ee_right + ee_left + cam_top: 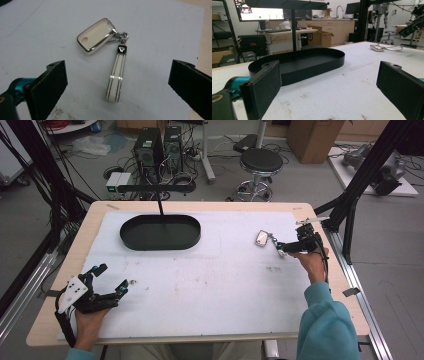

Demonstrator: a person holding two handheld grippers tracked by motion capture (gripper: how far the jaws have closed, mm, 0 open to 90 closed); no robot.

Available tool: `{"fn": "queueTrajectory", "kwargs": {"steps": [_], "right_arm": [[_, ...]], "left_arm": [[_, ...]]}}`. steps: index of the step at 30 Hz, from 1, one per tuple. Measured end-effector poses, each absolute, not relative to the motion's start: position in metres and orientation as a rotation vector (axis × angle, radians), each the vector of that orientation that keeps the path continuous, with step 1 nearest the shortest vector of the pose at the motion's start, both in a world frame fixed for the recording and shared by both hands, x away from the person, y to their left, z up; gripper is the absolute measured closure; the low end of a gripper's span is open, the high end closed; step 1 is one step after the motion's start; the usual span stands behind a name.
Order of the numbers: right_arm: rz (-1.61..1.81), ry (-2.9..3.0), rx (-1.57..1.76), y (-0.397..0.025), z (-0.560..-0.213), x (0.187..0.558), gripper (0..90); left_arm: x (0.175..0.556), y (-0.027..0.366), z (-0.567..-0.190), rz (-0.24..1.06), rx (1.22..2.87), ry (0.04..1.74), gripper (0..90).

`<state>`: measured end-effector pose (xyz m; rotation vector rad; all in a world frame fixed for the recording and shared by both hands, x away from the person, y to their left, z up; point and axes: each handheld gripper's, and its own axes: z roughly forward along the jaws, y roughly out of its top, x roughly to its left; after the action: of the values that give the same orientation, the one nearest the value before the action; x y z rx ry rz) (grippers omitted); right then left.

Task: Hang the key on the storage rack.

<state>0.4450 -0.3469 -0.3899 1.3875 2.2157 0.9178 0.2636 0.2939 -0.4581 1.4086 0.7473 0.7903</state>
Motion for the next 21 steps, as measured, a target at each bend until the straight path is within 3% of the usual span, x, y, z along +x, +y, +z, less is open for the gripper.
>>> {"fn": "queueTrajectory", "kwargs": {"steps": [11,13,15,21], "right_arm": [[0.816,2.268,1.464,-0.346,-0.405,0.455,6.0],[0.792,2.281,1.474,-0.346,-0.407,0.456,8.3],[0.785,2.294,1.482,-0.347,-0.408,0.457,16.3],[0.787,2.31,1.486,-0.347,-0.41,0.458,23.2]], "left_arm": [[0.264,0.294,-0.458,0.79,1.409,0.747,6.3],[0.264,0.294,-0.458,0.79,1.408,0.748,6.3],[0.264,0.294,-0.458,0.79,1.408,0.748,6.3],[0.264,0.294,-0.458,0.789,1.408,0.747,6.3]]}}
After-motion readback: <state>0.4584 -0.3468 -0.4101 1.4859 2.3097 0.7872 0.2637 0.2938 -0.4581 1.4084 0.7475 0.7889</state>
